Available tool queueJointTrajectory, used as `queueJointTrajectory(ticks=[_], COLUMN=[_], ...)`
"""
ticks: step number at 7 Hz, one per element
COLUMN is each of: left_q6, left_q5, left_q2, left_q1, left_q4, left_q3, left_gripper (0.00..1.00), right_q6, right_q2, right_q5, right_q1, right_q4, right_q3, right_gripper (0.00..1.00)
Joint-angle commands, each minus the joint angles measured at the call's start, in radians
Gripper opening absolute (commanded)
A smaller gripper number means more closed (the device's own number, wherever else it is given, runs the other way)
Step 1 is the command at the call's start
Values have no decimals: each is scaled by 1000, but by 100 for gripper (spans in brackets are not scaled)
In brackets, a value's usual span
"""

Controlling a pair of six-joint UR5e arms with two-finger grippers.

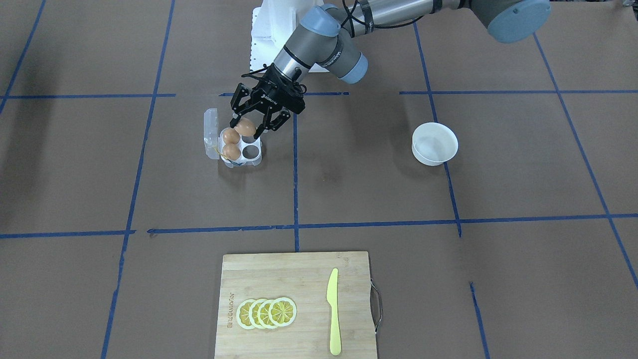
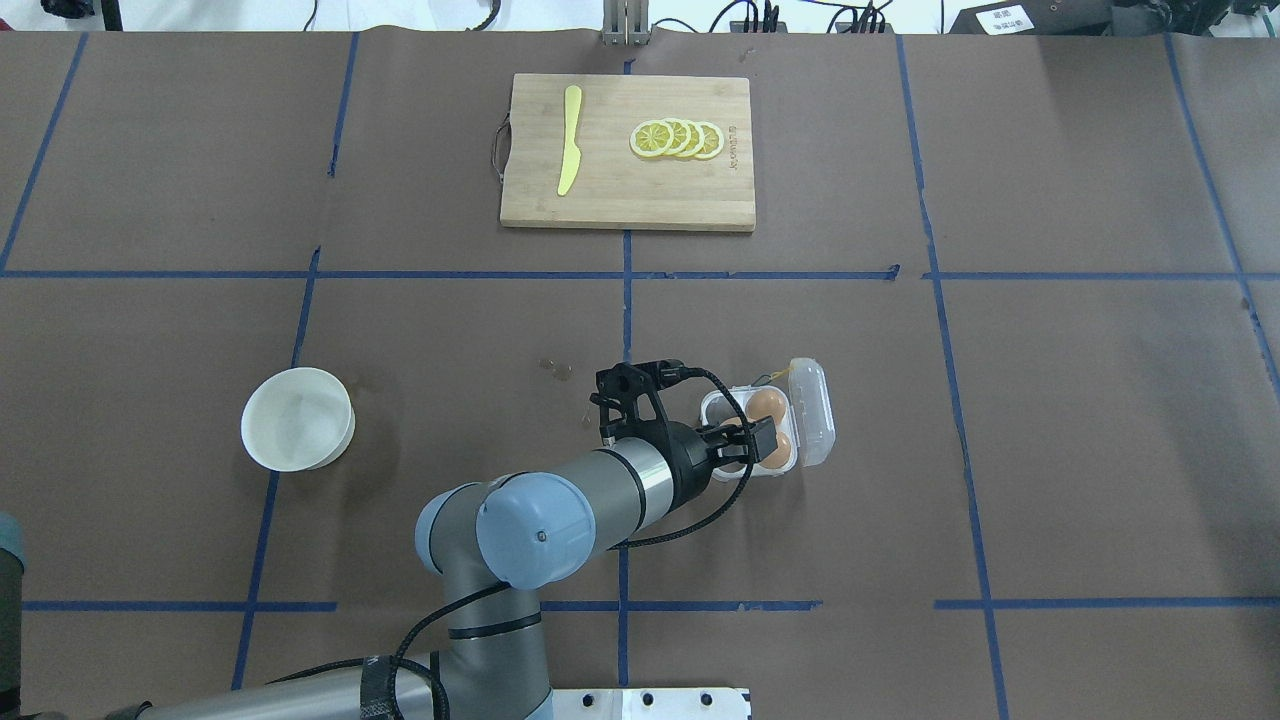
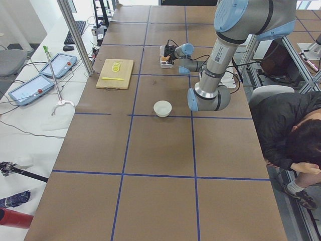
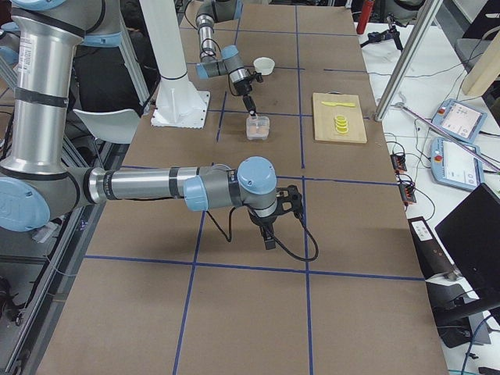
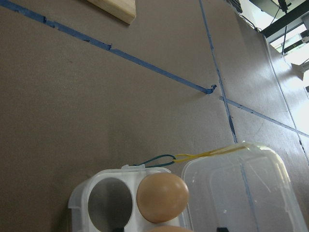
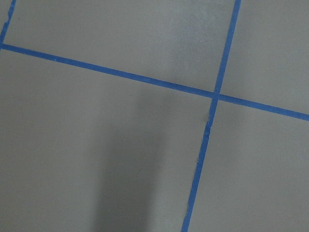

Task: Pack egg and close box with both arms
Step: 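Lower the egg into an empty carton slot and open the left gripper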

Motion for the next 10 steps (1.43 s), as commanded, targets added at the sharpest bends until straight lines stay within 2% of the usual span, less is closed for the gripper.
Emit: queueJointTrajectory(ticks=[1, 4, 8, 10], left_q6=[1, 9, 9, 29], left_q5=[-1, -2, -2, -10], left_q2=[-4, -4, -4, -2], left_q1=[4, 6, 6, 1], left_q4=[1, 2, 2, 2], left_q3=[0, 0, 0, -21], left_gripper=[62, 79, 80, 88], right_q6=[0, -2, -5, -6], right_q2=[-1, 0, -5, -5], right_q5=[0, 0, 0, 0], right_q1=[0, 0, 0, 0], right_q4=[0, 0, 0, 0], right_q3=[0, 0, 0, -2], right_gripper=[100, 100, 100, 100])
